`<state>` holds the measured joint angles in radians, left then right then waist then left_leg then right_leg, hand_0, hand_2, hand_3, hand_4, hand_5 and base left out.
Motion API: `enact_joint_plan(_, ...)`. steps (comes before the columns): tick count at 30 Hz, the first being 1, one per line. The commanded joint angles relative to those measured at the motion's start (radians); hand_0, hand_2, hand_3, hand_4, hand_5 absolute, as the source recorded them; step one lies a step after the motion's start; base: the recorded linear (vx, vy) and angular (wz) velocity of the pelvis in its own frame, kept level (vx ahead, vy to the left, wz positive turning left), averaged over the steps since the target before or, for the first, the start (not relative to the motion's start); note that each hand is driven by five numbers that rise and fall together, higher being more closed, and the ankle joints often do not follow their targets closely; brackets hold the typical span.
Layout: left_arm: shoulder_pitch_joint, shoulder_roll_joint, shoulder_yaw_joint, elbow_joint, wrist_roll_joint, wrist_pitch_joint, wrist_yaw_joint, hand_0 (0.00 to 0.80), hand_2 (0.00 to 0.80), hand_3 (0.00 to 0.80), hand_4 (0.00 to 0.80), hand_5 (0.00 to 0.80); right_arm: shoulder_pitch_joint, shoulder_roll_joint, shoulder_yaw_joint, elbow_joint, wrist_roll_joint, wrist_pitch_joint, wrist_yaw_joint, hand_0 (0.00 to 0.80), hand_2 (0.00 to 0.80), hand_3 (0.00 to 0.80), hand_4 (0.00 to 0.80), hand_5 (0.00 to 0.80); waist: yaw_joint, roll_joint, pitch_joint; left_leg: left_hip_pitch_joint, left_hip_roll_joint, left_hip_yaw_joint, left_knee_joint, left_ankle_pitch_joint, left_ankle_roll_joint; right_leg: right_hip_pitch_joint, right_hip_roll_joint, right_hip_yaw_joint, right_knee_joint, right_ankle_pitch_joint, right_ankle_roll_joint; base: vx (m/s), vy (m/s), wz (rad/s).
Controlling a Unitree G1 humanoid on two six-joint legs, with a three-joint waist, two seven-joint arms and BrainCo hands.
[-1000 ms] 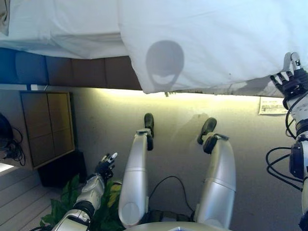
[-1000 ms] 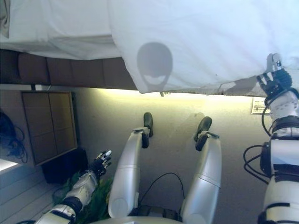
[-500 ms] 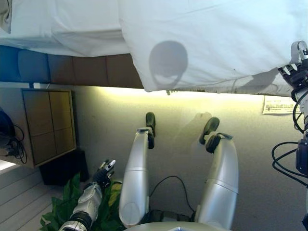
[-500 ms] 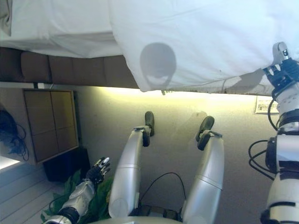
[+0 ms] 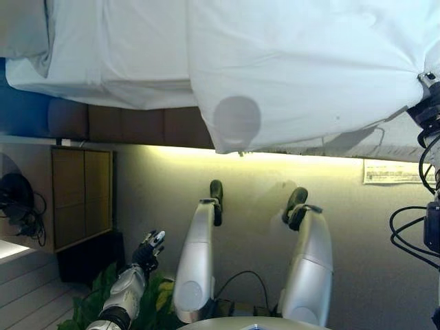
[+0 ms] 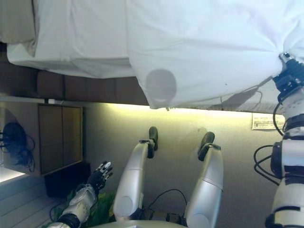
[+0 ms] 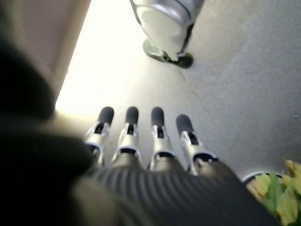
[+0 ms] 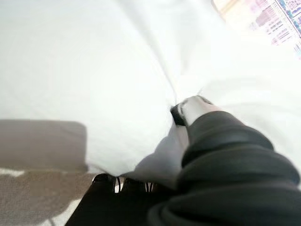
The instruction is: Make the bed neatly
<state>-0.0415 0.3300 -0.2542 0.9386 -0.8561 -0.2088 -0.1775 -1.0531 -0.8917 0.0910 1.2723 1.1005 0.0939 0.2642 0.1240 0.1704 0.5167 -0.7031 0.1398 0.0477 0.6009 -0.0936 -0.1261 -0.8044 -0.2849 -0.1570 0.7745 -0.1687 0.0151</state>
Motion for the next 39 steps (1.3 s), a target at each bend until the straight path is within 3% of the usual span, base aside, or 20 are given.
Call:
enact_joint_plan(1,0.058,0.03,0.014,0.059,0.012,-0.011,0.0,0.0,0.0,0.0,0.0,0.0,-0.009,-0.054,-0.013,-0.065,0.008,-0.056,0.049,0.8,0.8,0.8,0.8,0.8,-0.009,-0.017,-0.021,0.051,0.033,0.024,-0.044,0.031,0.003,0.106,-0.044,-0.012,-0.087,0.036,0.049,0.043,0.014,-0.04)
enact_joint_plan(7,0.027,0.042,0.055,0.065,-0.074,-0.017,-0.054,0.0,0.0,0.0,0.0,0.0,0.057,0.017,-0.008,-0.106,0.029,-0.006,0.079,0.8,0.8,0.8,0.8,0.8,-0.009,-0.052,-0.071,0.143,0.037,0.031,-0.101,0.042,-0.007,0.208,-0.045,-0.032,-0.164,0.054,0.063,0.064,0.011,0.0)
enact_joint_plan(11,-0.05,0.067,0.063,-0.087,-0.148,-0.003,-0.05,0.0,0.0,0.0,0.0,0.0,0.164,0.12,-0.001,-0.188,0.027,-0.007,0.095,0.8,0.8,0.8,0.8,0.8,-0.016,-0.087,-0.112,0.236,0.038,0.04,-0.175,0.061,-0.009,0.316,-0.042,-0.06,-0.264,0.085,0.081,0.105,-0.018,-0.02)
enact_joint_plan(13,-0.107,0.087,0.04,-0.169,-0.174,0.0,-0.02,0.0,0.0,0.0,0.0,0.0,0.182,0.162,0.017,-0.216,0.026,-0.003,0.096,0.8,0.8,0.8,0.8,0.8,-0.018,-0.102,-0.125,0.265,0.035,0.051,-0.224,0.104,0.002,0.357,-0.038,-0.086,-0.329,0.134,0.079,-0.016,-0.025,-0.07)
enact_joint_plan(18,-0.263,0.109,-0.019,-0.324,-0.277,0.037,0.01,0.0,0.0,0.0,0.0,0.0,0.191,0.243,0.071,-0.246,0.057,0.013,0.104,0.8,0.8,0.8,0.8,0.8,-0.03,-0.129,-0.159,0.347,0.041,0.054,-0.315,0.136,-0.005,0.466,-0.007,-0.117,-0.455,0.174,0.092,0.037,-0.054,-0.04)
enact_joint_plan(20,-0.32,0.095,-0.043,-0.358,-0.34,0.085,0.014,0.0,0.0,0.0,0.0,0.0,0.187,0.273,0.091,-0.254,0.071,0.013,0.095,0.8,0.8,0.8,0.8,0.8,-0.039,-0.139,-0.171,0.377,0.045,0.055,-0.343,0.145,-0.009,0.503,0.005,-0.121,-0.505,0.193,0.097,0.059,-0.056,-0.05)
enact_joint_plan(25,-0.442,-0.005,-0.111,-0.303,-0.454,0.243,-0.049,0.0,0.0,0.0,0.0,0.0,0.136,0.338,0.146,-0.261,0.085,0.025,0.059,0.8,0.8,0.8,0.8,0.8,-0.066,-0.162,-0.19,0.431,0.064,0.07,-0.373,0.15,-0.016,0.562,0.035,-0.122,-0.569,0.215,0.097,0.055,-0.018,-0.07)
enact_joint_plan(30,-0.495,-0.111,-0.152,-0.222,-0.638,0.359,0.009,0.0,0.0,0.0,0.0,0.0,0.12,0.396,0.178,-0.287,0.103,0.02,0.011,0.8,0.8,0.8,0.8,0.8,-0.08,-0.195,-0.201,0.466,0.083,0.075,-0.373,0.142,-0.023,0.608,0.057,-0.119,-0.594,0.215,0.096,0.083,-0.054,-0.05)
enact_joint_plan(39,-0.484,-0.256,-0.183,-0.15,-1.018,0.453,0.134,0.0,0.0,0.0,0.0,0.0,0.086,0.446,0.214,-0.317,0.161,-0.013,-0.045,0.8,0.8,0.8,0.8,0.8,-0.081,-0.263,-0.182,0.482,0.107,0.071,-0.382,0.133,-0.028,0.647,0.091,-0.114,-0.629,0.22,0.099,0.029,-0.127,-0.06)
